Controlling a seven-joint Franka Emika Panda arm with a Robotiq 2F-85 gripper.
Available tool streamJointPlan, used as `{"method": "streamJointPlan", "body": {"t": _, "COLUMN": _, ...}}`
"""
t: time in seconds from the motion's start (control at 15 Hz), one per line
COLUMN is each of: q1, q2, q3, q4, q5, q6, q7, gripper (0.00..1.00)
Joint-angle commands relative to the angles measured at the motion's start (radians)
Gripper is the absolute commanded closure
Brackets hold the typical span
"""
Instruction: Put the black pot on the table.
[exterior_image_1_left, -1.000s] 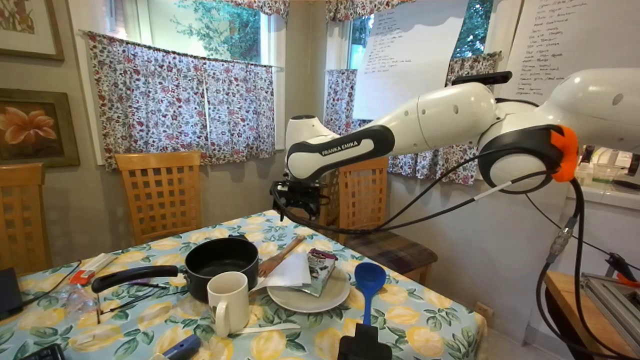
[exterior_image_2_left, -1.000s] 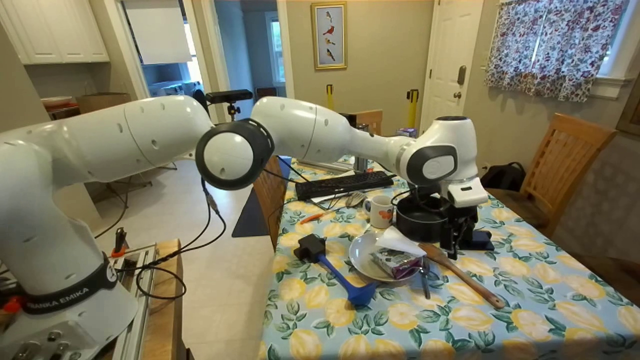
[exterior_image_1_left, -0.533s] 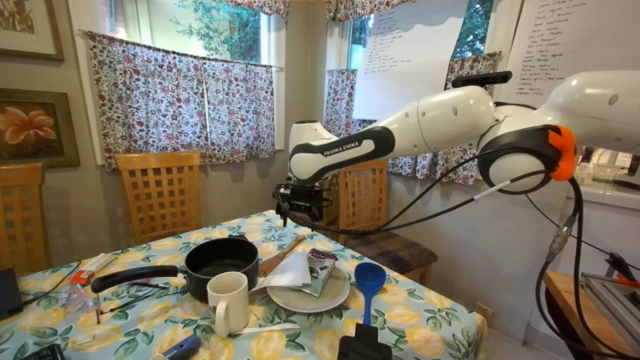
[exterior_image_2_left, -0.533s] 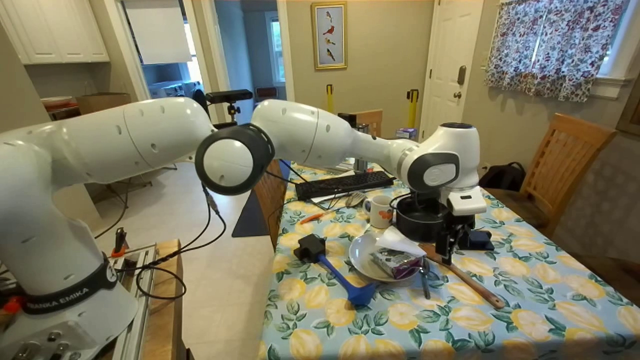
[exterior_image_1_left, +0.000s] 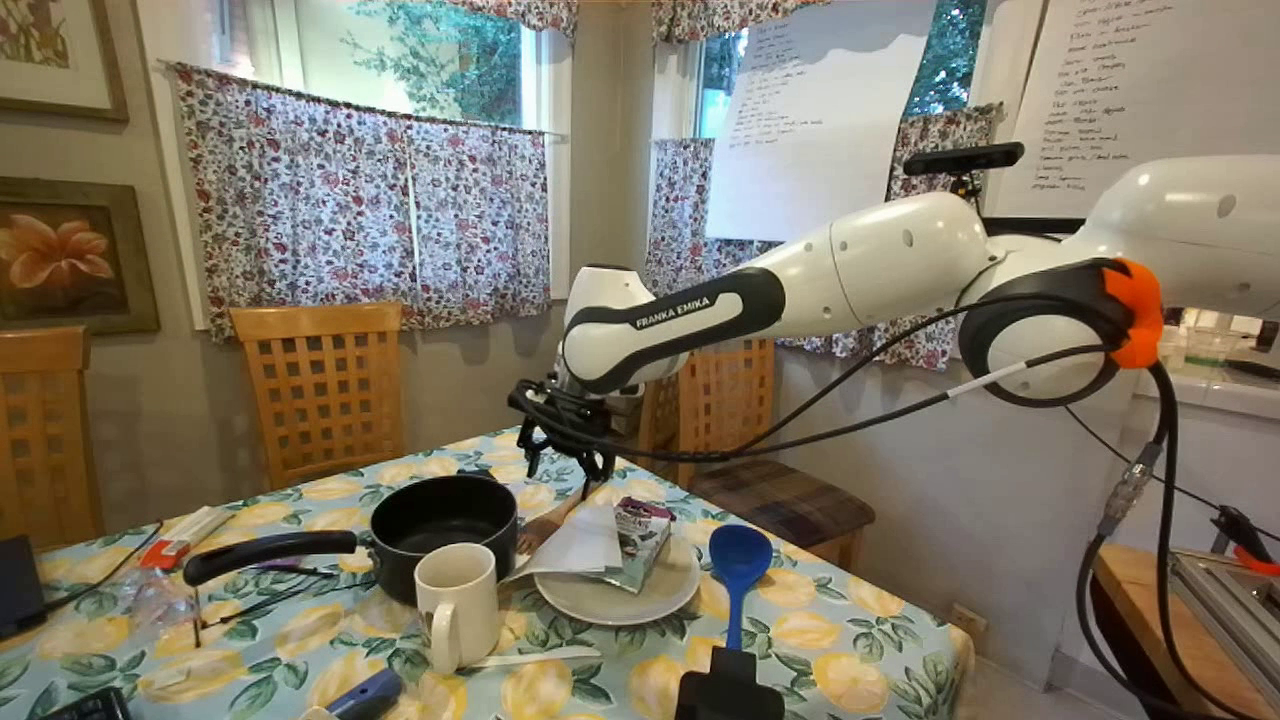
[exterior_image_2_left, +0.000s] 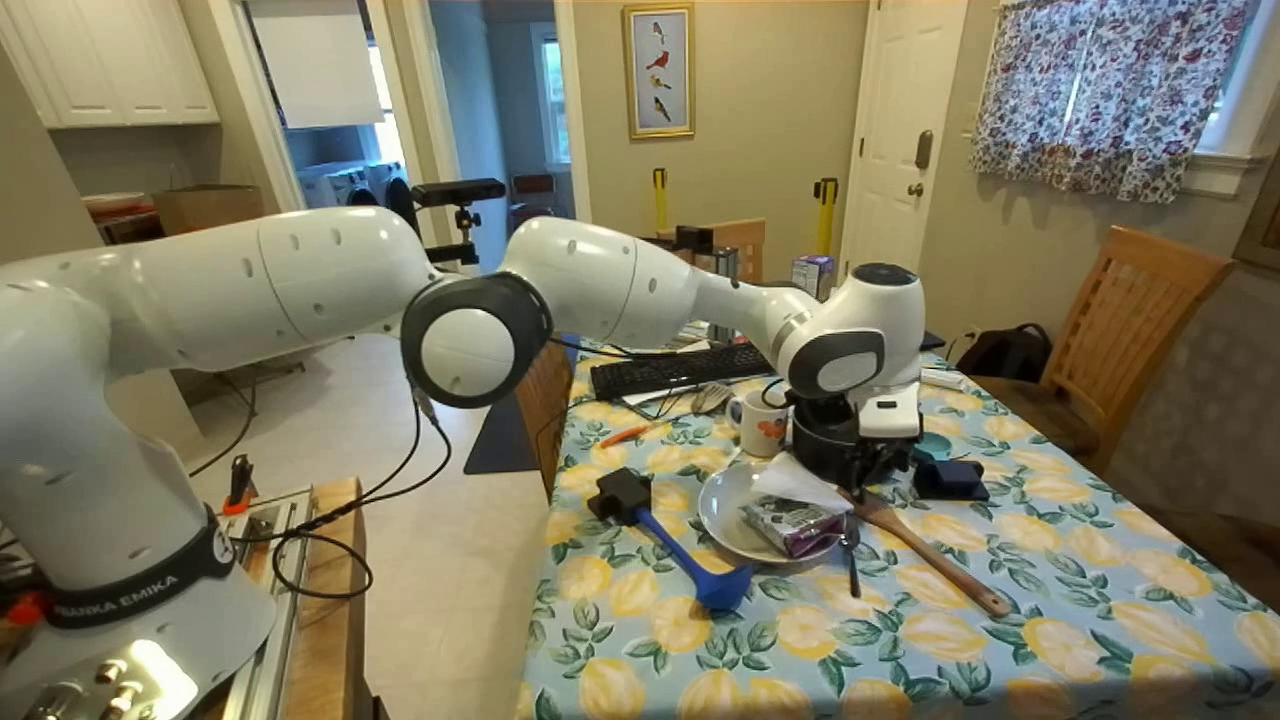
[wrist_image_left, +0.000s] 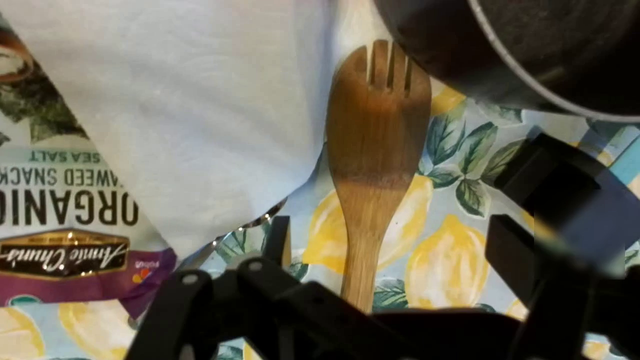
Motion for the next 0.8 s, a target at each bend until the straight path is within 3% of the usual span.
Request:
{"method": "streamJointPlan", "body": {"t": 0.0, "q1": -0.028, "q2": 0.03, "q3": 0.019, "q4": 0.038, "q5": 0.028, "q6": 0.046, "q7": 0.072, "gripper": 0.0}}
{"method": "streamJointPlan", "body": {"t": 0.13, "q1": -0.045, "q2": 0.027, "q3": 0.021, "q4": 0.045, "q5": 0.018, "q6": 0.032, "q7": 0.072, "gripper": 0.0}}
{"method": "streamJointPlan", "body": {"t": 0.2, "q1": -0.077, "q2": 0.048, "q3": 0.076, "q4": 0.096, "q5": -0.059, "q6": -0.003, "q7": 0.081, "gripper": 0.0}}
{"method": "streamJointPlan", "body": {"t": 0.33, "q1": -0.092, "q2": 0.039, "q3": 0.11, "q4": 0.104, "q5": -0.08, "q6": -0.075, "q7": 0.037, "gripper": 0.0}}
{"method": "streamJointPlan", "body": {"t": 0.73, "q1": -0.102, "q2": 0.074, "q3": 0.157, "q4": 0.153, "q5": -0.145, "q6": -0.211, "q7": -0.076, "gripper": 0.0}}
